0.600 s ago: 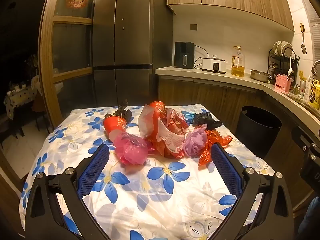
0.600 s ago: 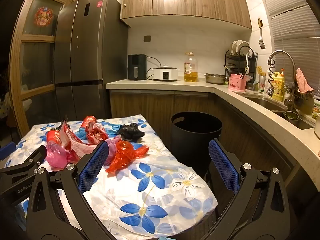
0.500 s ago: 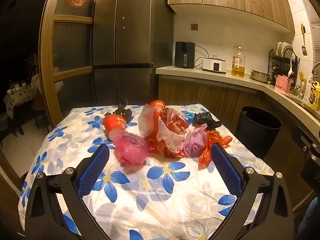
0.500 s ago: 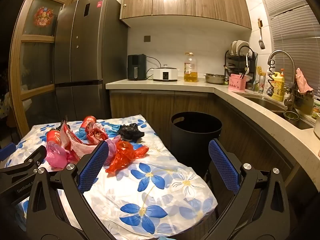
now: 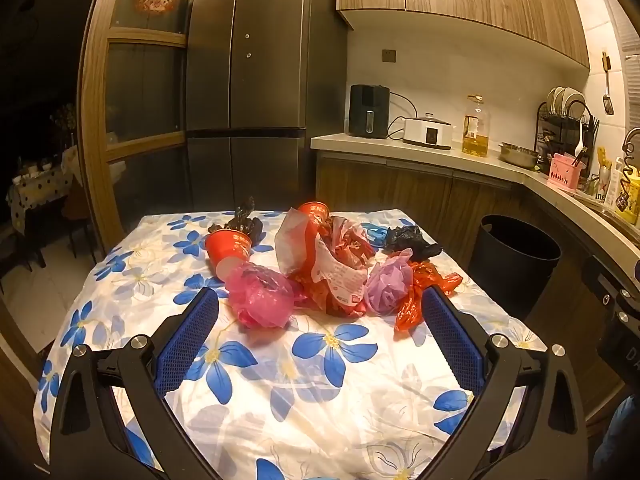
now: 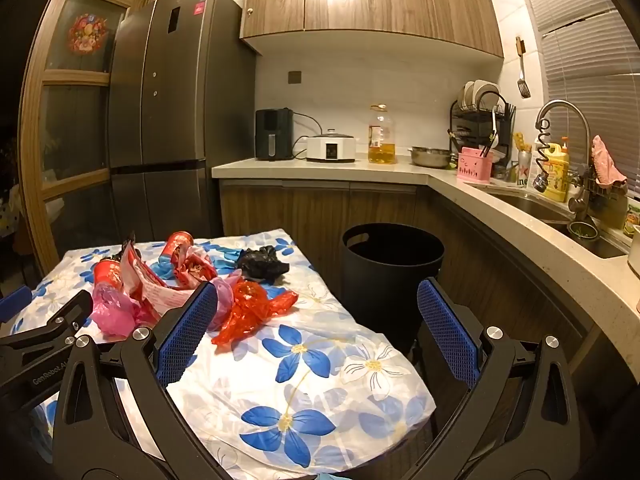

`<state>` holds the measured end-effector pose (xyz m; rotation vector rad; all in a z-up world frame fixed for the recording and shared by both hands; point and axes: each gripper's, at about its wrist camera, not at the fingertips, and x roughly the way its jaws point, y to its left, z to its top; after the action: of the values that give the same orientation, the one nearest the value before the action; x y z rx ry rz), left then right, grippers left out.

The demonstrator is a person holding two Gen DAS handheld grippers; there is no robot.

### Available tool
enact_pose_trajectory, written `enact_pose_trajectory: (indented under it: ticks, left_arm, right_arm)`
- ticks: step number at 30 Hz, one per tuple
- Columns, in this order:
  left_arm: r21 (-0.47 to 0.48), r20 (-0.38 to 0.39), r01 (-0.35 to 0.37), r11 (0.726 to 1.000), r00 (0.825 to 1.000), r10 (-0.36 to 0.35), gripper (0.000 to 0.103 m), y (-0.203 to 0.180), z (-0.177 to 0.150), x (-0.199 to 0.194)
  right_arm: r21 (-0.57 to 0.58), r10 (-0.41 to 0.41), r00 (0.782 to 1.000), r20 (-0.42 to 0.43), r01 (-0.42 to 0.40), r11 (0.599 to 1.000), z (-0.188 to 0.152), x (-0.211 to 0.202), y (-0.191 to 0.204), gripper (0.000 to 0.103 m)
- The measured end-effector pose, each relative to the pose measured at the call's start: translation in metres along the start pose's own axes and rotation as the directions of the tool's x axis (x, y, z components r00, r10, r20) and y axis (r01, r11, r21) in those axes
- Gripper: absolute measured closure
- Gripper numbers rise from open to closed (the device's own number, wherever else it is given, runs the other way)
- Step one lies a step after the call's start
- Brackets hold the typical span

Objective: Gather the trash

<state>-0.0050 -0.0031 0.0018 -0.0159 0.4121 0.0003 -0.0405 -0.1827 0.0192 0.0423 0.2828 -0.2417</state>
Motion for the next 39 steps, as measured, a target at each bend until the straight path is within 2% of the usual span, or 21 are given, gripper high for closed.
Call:
enact_pose_trajectory:
  ticks: [39]
  left_arm:
    - [-0.006,0.001,0.017,1.000,1.000,-0.017,0.005,-0.0091,0.0001,0.0028]
  right_arm:
    - [0.000,-0.001,1.000,0.001,0.001,1.000,0.0023,-0.0013,-0.0001,0.004]
